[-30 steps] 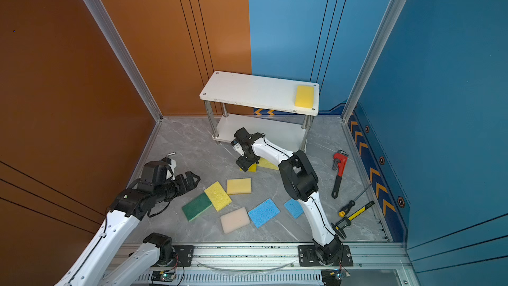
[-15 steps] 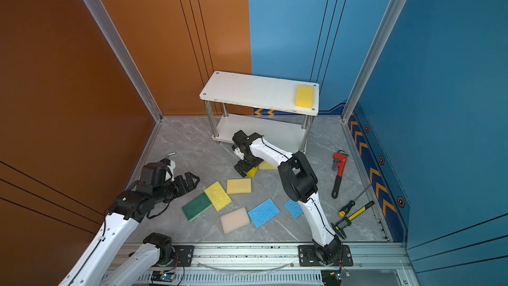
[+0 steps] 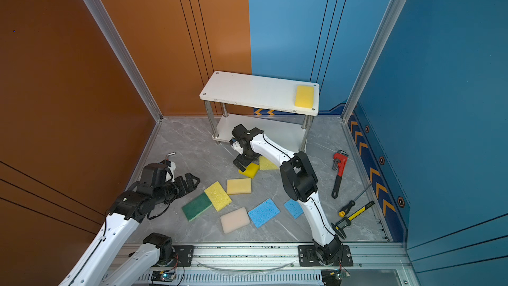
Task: Arrange cleaning sponges on a shelf
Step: Move the cleaning sponge to the center of the table, then pick up the cleaning sponge at the center of the table.
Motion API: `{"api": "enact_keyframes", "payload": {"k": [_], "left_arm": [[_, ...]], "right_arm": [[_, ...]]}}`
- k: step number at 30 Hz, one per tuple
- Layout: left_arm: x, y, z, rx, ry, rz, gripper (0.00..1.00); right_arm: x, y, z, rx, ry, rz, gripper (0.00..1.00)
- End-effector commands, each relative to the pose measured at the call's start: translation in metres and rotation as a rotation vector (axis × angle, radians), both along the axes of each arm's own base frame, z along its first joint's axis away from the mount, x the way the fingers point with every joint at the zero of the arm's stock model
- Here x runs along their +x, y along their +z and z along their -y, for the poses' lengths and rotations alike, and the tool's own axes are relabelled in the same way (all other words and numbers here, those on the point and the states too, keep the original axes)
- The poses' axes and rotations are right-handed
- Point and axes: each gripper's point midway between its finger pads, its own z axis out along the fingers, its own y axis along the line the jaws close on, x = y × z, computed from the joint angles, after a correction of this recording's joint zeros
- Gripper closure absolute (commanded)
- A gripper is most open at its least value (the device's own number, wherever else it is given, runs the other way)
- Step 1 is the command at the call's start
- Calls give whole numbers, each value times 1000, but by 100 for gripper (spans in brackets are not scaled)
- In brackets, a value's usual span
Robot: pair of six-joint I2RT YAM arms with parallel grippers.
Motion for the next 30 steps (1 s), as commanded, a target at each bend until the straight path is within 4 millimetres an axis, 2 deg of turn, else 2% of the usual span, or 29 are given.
{"api": "enact_keyframes", "payload": {"k": [1,12,18,23,27,30], "left_arm": [[-4,2,0,-8,-5,-14,2],[-8,-3,-1,-2,-12,-26,2],[-9,-6,-1,-4,-12,-32,2],[-8,-7,-3,-2,-6,-34,2],[-8,-6,-4,2,-1,-28,2],[-9,-6,-5,3,4,-27,2]], "right_arm": [[-12,-20,3,-18,35,-66,0],[-11,-40,6,-45,26,-98,1],[-4,-43,12,-104,-2,-51,9],[-3,-34,9,-106,-21,-20,19],[-6,-15,9,-82,-47,-1,31],[-18,2,1,-68,-45,24,33]]}}
